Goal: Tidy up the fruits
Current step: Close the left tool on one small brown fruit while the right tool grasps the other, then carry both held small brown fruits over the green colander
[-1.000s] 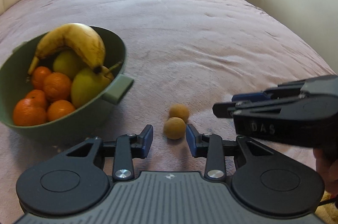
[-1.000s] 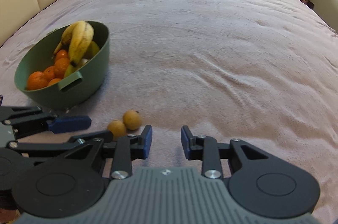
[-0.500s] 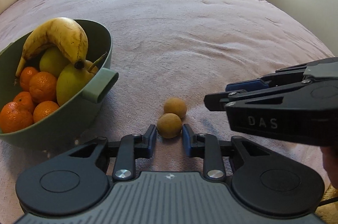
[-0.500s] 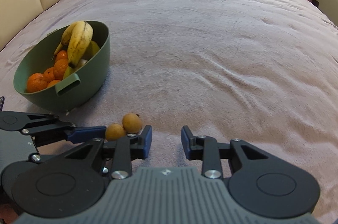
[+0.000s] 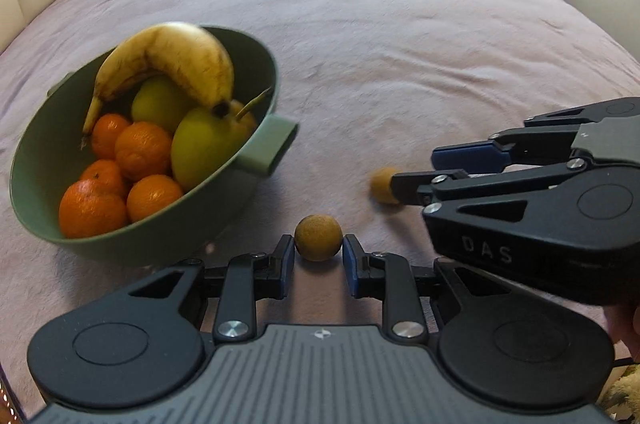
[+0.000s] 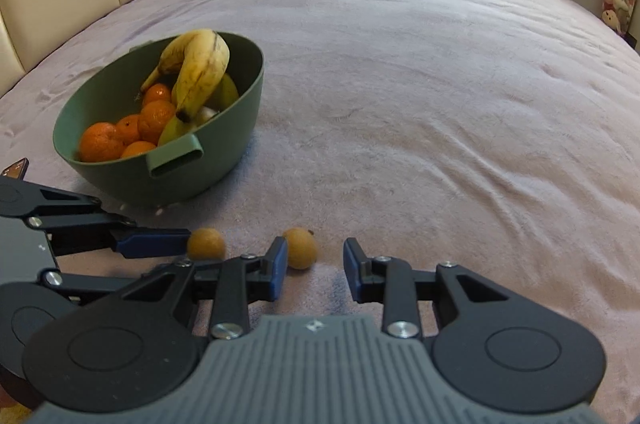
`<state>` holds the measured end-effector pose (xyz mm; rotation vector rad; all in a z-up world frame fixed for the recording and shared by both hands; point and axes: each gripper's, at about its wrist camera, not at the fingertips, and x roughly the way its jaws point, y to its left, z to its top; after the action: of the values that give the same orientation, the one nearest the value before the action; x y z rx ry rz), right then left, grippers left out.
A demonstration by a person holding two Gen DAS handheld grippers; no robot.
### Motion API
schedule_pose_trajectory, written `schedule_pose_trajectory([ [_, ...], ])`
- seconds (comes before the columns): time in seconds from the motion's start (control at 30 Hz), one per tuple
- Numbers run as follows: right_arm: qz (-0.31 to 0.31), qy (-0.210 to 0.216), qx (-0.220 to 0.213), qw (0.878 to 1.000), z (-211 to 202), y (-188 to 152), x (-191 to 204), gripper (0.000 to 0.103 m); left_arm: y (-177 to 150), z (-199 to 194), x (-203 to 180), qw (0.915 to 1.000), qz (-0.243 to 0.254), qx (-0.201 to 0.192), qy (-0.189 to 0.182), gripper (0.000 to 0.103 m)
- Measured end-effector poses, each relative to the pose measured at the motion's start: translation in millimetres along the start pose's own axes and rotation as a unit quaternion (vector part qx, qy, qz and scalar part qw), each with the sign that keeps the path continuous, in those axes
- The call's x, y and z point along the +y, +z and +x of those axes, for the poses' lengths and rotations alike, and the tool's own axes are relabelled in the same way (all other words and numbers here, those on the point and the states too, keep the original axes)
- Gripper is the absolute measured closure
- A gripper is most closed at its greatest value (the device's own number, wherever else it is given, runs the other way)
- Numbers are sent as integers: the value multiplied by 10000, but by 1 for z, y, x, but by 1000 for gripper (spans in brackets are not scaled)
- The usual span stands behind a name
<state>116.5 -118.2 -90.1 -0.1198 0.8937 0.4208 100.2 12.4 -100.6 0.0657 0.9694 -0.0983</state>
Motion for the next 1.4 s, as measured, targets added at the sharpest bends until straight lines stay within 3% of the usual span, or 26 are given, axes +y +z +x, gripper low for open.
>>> schedule_pose_trajectory([
  [0.5,118,213,175,9995,21,6,9,75,-4,4,5,9999,-53,11,-146,74],
  [0.63,154,262,219,9993,24,7,8,82,-3,4,5,9999,-46,10,-141,74],
  [0.8,103,231,169,9995,21,10,10,82,-2,0,6,9998,-51,-12,-204,74],
  [1.1,-99,-266,-37,9996,-3,14,12,82,3,-31,-3,9989,243,-211,-342,74],
  [1.4,-126,-413,-244,9988,-37,15,14,82,7,-73,-3,9975,261,-420,-506,74],
])
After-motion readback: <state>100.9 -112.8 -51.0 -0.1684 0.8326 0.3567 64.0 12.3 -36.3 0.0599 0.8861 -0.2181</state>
